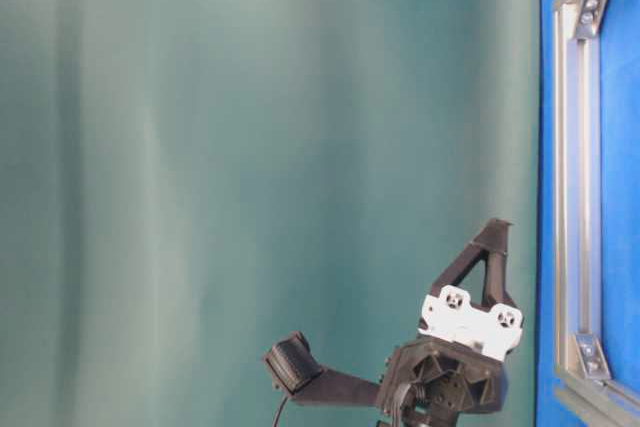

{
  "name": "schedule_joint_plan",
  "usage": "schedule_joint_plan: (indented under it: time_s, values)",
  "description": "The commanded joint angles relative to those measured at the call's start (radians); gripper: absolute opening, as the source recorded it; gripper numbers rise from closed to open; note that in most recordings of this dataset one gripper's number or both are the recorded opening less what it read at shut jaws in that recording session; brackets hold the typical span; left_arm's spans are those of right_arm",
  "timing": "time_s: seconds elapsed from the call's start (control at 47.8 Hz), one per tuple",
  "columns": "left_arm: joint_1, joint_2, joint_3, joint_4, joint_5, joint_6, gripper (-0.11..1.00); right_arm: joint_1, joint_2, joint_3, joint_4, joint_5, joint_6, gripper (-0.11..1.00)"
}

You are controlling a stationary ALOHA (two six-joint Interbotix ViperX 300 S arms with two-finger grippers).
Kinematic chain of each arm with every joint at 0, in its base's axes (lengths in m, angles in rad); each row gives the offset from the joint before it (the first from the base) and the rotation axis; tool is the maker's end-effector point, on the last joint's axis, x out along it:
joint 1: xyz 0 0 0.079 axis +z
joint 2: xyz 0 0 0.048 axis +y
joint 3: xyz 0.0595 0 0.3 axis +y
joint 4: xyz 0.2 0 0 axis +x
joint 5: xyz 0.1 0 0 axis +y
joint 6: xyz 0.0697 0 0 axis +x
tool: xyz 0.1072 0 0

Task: Insert the wire through the string loop located on the right side.
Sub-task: 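Push the USB plug leftward through the white zip-tie loop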

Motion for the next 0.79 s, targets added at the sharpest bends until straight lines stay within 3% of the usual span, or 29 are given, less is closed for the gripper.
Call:
schedule_joint_plan:
  time_s: [0.0,0.376,0.774]
  values:
    - [0.000,-0.035,-0.017,0.002,-0.008,0.002,0.00,-0.003,0.000,-0.008,-0.002,-0.011,-0.002,-0.04]
    - [-0.002,-0.035,-0.017,0.003,-0.008,0.002,0.00,-0.002,0.012,-0.015,0.000,-0.034,0.000,-0.04]
    - [-0.002,-0.035,-0.017,0.002,-0.008,0.002,0.00,-0.002,0.181,-0.072,0.000,-0.169,0.002,-0.04]
